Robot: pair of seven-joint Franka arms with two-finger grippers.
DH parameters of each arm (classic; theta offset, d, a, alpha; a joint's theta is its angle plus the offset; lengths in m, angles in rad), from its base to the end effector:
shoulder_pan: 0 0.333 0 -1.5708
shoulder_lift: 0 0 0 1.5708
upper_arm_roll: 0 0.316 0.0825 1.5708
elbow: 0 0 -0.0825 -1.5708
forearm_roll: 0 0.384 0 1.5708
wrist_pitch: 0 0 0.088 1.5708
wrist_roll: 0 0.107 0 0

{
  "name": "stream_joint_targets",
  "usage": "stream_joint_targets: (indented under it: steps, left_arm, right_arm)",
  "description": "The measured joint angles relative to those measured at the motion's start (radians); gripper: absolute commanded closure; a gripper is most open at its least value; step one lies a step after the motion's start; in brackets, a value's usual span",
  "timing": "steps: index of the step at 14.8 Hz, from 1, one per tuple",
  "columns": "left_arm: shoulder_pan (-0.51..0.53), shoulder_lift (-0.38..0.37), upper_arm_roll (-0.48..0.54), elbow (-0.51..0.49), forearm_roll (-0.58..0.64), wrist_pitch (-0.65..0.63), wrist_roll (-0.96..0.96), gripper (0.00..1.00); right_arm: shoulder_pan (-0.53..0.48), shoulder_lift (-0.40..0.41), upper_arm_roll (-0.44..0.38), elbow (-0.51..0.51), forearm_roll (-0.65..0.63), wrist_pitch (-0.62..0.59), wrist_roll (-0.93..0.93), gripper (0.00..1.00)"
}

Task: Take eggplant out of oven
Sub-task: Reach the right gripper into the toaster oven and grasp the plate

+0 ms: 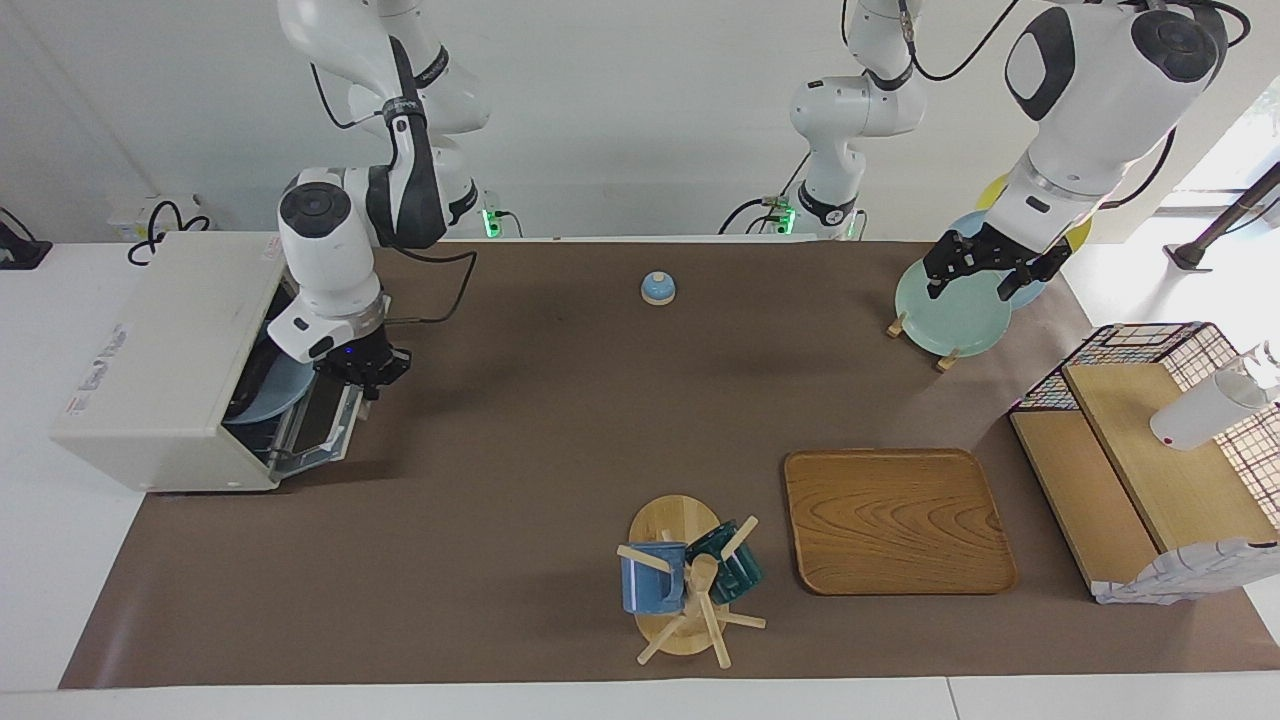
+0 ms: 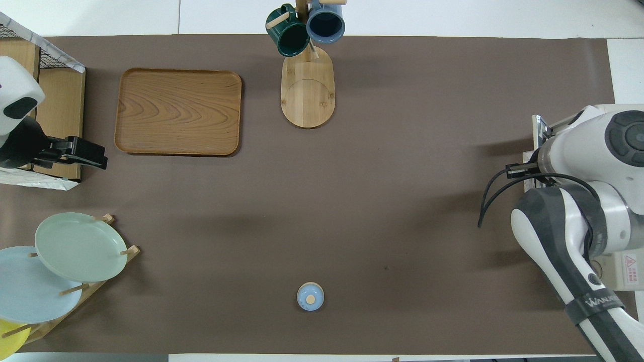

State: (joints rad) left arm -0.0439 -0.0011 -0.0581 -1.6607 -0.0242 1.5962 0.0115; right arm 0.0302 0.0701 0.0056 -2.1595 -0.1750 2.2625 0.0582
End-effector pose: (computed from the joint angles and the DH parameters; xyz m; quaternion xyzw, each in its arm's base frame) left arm 0.5499 -0.0588 0.5849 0.9979 -0.0560 -0.0322 0.0106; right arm 0.5501 0.0151 0.3689 0.9966 0.0435 0.0196 0.0672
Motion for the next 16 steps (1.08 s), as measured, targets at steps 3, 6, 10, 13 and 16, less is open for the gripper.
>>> stream_joint_targets:
  steps: [3, 6, 10, 13, 16]
  left_arm:
    - [0.0, 0.0, 0.0, 0.0, 0.0, 0.0, 0.0, 0.0]
    - [0.0, 0.0, 0.0, 0.0, 0.0, -0.001, 0.0, 0.0]
    - [0.0, 0.0, 0.0, 0.0, 0.0, -0.001, 0.0, 0.0]
    - [0.0, 0.0, -0.001, 0.0, 0.0, -0.001, 0.0, 0.0]
    - [0.0, 0.0, -0.001, 0.0, 0.0, -0.001, 0.0, 0.0]
  right_arm:
    - [0.008, 0.05, 0.002, -0.004, 0.017, 0.044, 0.006, 1.0]
    - [0.014, 0.095, 0.0, -0.004, 0.022, 0.073, 0.029, 1.0]
    - [0.015, 0.119, -0.004, 0.002, 0.054, 0.085, 0.033, 1.0]
    - [0.047, 0.118, -0.003, 0.038, 0.119, 0.08, 0.033, 0.89]
    - [0.073, 0.099, -0.002, 0.099, 0.124, -0.019, 0.05, 0.69]
